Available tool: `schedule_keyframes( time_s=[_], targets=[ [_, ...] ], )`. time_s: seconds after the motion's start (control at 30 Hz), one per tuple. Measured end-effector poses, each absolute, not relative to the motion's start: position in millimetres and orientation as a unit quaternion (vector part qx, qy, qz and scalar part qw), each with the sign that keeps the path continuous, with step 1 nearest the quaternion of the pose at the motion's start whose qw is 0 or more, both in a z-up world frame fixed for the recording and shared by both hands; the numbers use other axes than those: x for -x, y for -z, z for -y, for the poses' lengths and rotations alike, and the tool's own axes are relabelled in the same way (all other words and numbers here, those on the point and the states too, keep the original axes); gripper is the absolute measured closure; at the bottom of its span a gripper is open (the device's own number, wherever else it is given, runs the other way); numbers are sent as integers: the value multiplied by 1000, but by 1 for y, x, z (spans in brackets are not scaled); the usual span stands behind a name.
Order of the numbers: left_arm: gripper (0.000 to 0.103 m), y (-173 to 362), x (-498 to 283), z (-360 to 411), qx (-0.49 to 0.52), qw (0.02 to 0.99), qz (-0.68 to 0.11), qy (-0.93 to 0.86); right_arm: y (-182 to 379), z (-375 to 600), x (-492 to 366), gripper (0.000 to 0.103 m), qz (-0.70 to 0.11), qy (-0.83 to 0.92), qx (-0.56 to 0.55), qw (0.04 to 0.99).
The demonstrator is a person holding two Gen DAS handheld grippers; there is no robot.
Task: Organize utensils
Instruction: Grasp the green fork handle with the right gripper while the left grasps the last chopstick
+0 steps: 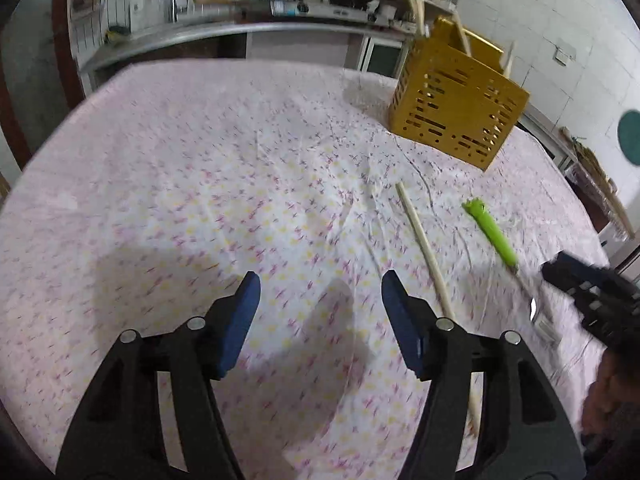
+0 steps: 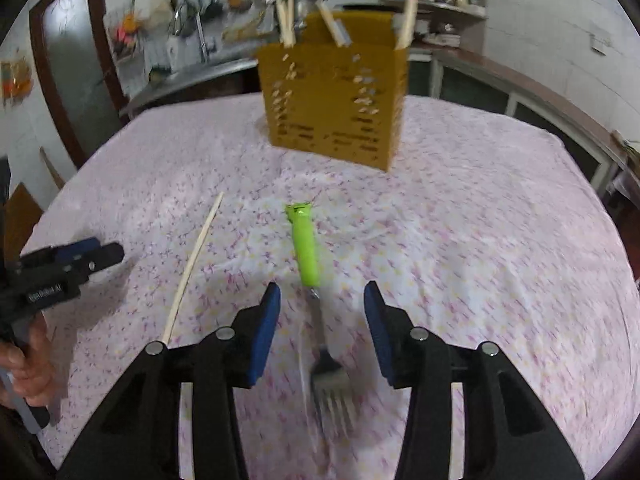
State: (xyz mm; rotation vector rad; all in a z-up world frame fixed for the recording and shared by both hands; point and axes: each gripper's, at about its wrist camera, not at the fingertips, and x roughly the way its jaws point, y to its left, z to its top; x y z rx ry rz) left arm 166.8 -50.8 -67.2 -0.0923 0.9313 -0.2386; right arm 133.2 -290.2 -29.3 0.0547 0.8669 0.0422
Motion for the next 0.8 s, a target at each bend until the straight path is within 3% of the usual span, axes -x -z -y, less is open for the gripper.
schedule_keyframes(
  time_s=[0.37, 0.43, 0.5, 0.53, 0.8],
  targets=[
    [41, 71, -207, 75, 27, 878, -466, 106, 46, 262, -211, 60, -462, -47, 18, 885],
    [41, 71, -212, 79, 20, 878, -466, 105, 53, 260, -219, 71, -472, -45, 22, 880],
    [41, 71, -216, 84, 16, 877, -468, 108, 58, 260, -223, 74, -474, -44, 25, 879],
    [41, 71, -218, 87, 14, 876, -469, 109, 58, 259, -224, 81, -471, -44, 27, 881],
    [41, 75, -236, 130, -28, 868, -479, 130, 50, 293, -214, 84, -463, -9, 11, 886]
  ],
)
